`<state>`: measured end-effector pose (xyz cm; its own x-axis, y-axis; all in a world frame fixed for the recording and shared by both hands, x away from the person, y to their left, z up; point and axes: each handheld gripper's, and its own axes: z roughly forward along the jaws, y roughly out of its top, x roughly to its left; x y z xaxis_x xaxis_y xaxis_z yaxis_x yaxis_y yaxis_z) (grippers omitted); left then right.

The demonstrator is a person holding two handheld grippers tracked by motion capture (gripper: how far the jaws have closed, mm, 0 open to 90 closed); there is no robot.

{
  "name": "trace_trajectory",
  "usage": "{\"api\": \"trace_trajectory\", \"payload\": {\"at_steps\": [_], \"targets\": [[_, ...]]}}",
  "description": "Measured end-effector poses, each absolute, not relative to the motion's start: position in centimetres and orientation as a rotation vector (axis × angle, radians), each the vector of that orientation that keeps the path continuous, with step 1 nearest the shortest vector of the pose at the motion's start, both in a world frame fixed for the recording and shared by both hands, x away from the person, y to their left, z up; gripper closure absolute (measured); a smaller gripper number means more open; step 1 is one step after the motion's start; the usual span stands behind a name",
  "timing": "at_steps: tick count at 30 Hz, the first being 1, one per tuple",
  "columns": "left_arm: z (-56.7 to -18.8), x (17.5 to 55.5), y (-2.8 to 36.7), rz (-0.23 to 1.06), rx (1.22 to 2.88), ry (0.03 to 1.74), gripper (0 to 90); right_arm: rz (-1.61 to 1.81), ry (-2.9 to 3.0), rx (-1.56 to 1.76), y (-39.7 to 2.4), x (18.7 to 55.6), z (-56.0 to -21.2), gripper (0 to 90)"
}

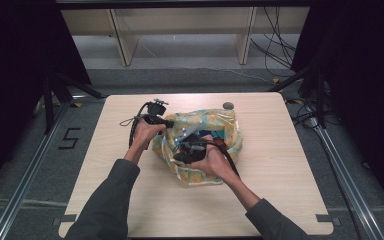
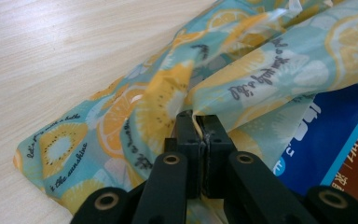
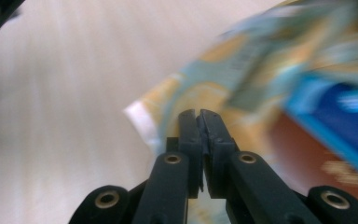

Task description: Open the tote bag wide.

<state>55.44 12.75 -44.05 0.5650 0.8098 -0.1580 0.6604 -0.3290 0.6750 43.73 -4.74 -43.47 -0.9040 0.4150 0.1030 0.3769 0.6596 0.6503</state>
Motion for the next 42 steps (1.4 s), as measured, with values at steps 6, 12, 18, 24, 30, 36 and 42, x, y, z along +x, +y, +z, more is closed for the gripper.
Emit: {"api": "trace_trajectory", "payload": {"at_steps": [6, 12, 18, 24, 30, 36, 42], "targets": [[-44.5, 55.8, 13.1, 0.252, 2.048, 1.222, 82.9, 1.056, 2.915, 0.624, -3.9, 41.7, -45.2, 88.7], [-43.4, 55.0, 13.2, 0.245, 2.034, 1.188, 60.2, 1.248, 2.757, 0.675, -8.2, 42.2, -41.6, 86.4], [-41.1, 52.8, 12.8, 0.246, 2.055, 1.109, 44.3, 1.268, 2.588, 0.759, -13.5, 43.4, -39.3, 84.5], [-39.5, 51.0, 13.0, 0.262, 2.029, 1.061, 38.6, 1.245, 2.518, 0.861, -16.7, 43.4, -38.9, 82.3], [-39.0, 48.6, 13.7, 0.302, 1.999, 1.028, 36.0, 1.231, 2.465, 0.968, -19.3, 43.0, -39.4, 73.0], [-39.1, 45.9, 14.4, 0.315, 1.959, 0.987, 34.5, 1.240, 2.398, 1.019, -20.9, 42.6, -39.9, 60.9], [-39.4, 43.5, 14.7, 0.328, 1.945, 0.983, 31.1, 1.211, 2.376, 1.072, -22.0, 42.0, -40.3, 52.6]]}}
